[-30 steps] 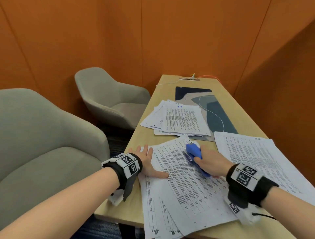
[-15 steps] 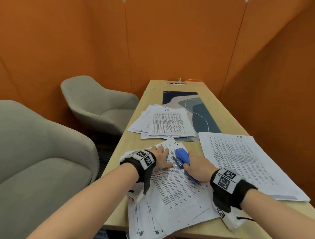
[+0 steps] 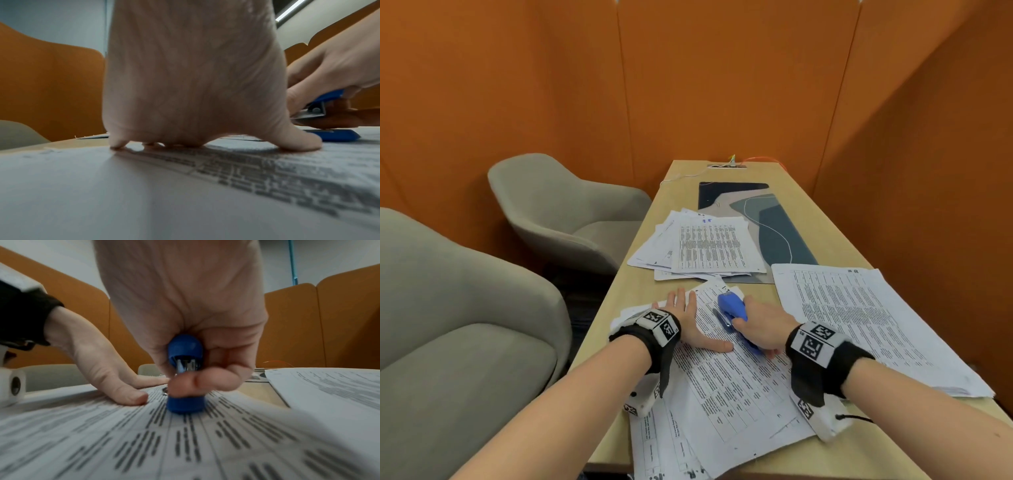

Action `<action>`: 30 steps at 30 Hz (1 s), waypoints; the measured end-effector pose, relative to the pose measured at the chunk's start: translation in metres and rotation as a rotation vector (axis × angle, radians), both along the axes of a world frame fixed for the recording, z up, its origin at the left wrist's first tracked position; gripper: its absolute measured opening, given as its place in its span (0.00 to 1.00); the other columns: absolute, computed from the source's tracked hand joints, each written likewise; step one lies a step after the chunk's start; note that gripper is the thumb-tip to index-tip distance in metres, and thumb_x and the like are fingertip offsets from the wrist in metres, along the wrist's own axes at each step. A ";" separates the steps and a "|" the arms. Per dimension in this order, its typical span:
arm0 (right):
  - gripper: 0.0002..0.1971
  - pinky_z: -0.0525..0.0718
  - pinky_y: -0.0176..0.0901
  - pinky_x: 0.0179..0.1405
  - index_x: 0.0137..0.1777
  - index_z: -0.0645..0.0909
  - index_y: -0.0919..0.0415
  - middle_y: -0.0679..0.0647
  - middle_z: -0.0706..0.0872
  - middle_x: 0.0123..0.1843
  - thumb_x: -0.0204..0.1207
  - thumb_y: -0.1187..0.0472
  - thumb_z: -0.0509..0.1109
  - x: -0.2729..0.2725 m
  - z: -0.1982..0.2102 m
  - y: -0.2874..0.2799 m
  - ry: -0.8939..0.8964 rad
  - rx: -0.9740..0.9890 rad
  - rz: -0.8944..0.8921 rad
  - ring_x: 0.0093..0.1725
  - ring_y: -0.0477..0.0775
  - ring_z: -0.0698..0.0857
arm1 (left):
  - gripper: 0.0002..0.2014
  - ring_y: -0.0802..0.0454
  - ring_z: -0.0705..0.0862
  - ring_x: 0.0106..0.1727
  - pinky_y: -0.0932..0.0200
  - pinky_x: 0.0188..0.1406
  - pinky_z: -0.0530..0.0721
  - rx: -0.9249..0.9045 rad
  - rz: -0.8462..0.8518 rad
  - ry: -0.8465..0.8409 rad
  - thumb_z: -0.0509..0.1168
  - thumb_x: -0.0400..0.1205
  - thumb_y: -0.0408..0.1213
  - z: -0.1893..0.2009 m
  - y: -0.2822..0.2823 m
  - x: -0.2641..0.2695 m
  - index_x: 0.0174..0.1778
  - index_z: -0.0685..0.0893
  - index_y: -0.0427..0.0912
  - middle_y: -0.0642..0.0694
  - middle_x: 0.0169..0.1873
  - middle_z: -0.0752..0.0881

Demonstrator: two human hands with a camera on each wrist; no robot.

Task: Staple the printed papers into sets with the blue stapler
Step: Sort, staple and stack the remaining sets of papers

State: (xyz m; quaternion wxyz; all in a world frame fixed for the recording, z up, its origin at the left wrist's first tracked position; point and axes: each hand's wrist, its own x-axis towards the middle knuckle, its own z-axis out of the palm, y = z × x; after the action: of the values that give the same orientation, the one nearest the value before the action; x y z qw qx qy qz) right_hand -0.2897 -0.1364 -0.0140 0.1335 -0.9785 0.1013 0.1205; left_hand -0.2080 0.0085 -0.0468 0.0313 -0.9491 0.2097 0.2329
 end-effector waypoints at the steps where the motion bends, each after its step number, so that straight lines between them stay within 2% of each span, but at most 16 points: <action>1: 0.22 0.71 0.43 0.46 0.73 0.65 0.65 0.61 0.80 0.66 0.85 0.52 0.55 0.003 0.001 0.002 0.005 -0.007 0.005 0.62 0.62 0.81 | 0.68 0.42 0.35 0.84 0.33 0.81 0.42 0.001 0.000 0.003 0.58 0.60 0.83 0.000 0.000 0.001 0.82 0.32 0.44 0.43 0.83 0.31; 6: 0.20 0.73 0.43 0.46 0.70 0.69 0.64 0.60 0.81 0.64 0.83 0.54 0.58 0.015 0.007 0.005 0.006 -0.056 0.004 0.61 0.60 0.81 | 0.68 0.41 0.35 0.84 0.33 0.81 0.44 0.022 0.009 0.013 0.60 0.60 0.82 0.003 -0.001 0.004 0.83 0.32 0.44 0.42 0.83 0.31; 10: 0.19 0.73 0.44 0.45 0.67 0.71 0.63 0.60 0.82 0.62 0.82 0.52 0.58 0.020 0.008 0.009 0.004 -0.065 0.006 0.52 0.58 0.79 | 0.68 0.40 0.36 0.84 0.39 0.82 0.45 0.026 0.011 0.011 0.61 0.61 0.80 0.006 -0.005 0.003 0.83 0.33 0.42 0.40 0.83 0.34; 15: 0.15 0.75 0.46 0.49 0.66 0.71 0.63 0.60 0.80 0.64 0.85 0.57 0.56 0.018 0.018 0.022 -0.007 -0.180 0.063 0.62 0.61 0.81 | 0.69 0.39 0.36 0.84 0.41 0.83 0.43 0.032 0.013 0.027 0.63 0.61 0.79 0.009 -0.006 0.005 0.83 0.33 0.41 0.39 0.83 0.34; 17: 0.15 0.77 0.46 0.51 0.68 0.71 0.63 0.60 0.80 0.64 0.85 0.58 0.56 0.017 0.019 0.026 -0.005 -0.229 0.069 0.62 0.60 0.81 | 0.69 0.39 0.36 0.84 0.41 0.83 0.43 0.036 0.010 0.026 0.63 0.61 0.79 0.009 -0.007 0.004 0.83 0.33 0.40 0.39 0.83 0.34; 22: 0.18 0.73 0.43 0.46 0.68 0.72 0.64 0.58 0.81 0.63 0.85 0.54 0.56 0.020 0.011 0.027 -0.016 -0.218 -0.013 0.62 0.59 0.81 | 0.69 0.40 0.34 0.84 0.39 0.83 0.42 0.044 0.003 0.039 0.64 0.61 0.79 0.009 -0.006 0.005 0.83 0.32 0.42 0.40 0.83 0.33; 30: 0.17 0.71 0.44 0.44 0.69 0.71 0.63 0.58 0.82 0.62 0.84 0.56 0.57 0.015 0.002 0.027 -0.028 -0.200 -0.071 0.61 0.59 0.82 | 0.70 0.41 0.32 0.83 0.34 0.82 0.43 0.031 0.022 0.075 0.64 0.59 0.79 0.007 -0.006 0.006 0.82 0.32 0.43 0.42 0.83 0.32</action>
State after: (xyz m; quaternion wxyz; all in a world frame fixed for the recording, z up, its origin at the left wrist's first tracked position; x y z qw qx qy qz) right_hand -0.2744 -0.1094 -0.0116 0.0410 -0.9842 0.1457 0.0914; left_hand -0.2018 0.0026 -0.0396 0.0355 -0.9413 0.1969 0.2718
